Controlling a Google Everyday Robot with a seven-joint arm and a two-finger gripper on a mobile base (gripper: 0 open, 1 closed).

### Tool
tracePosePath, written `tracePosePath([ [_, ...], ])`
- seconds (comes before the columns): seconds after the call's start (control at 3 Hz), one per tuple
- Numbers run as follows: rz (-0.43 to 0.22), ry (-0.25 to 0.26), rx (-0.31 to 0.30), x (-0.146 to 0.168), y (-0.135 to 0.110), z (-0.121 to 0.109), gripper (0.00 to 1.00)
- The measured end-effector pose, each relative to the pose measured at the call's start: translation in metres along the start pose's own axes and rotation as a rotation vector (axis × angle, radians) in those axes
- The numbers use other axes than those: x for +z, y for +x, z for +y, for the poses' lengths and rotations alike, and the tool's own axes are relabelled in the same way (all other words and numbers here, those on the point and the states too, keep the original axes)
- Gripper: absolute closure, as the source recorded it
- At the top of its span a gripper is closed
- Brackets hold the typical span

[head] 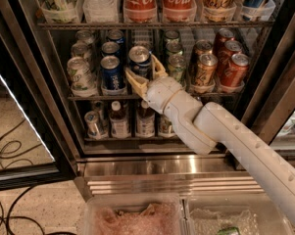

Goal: Pick pepsi can from middle shelf of fridge

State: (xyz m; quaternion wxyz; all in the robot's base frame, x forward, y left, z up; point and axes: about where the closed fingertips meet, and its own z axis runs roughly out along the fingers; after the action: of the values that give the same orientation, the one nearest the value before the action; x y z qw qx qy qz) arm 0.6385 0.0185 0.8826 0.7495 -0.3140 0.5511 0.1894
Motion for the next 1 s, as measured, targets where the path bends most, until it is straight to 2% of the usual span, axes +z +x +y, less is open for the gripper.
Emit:
tracePosePath([
  [0.33, -0.057, -0.02, 0.011, 0.0, -0.022, 0.0, 1.0],
  [0.67, -0.045, -0.048, 0.012, -0.007, -0.033, 0.003, 1.0],
  [1.0, 0.116, -0.057, 0.052, -0.042, -0.007, 0.009, 1.0],
])
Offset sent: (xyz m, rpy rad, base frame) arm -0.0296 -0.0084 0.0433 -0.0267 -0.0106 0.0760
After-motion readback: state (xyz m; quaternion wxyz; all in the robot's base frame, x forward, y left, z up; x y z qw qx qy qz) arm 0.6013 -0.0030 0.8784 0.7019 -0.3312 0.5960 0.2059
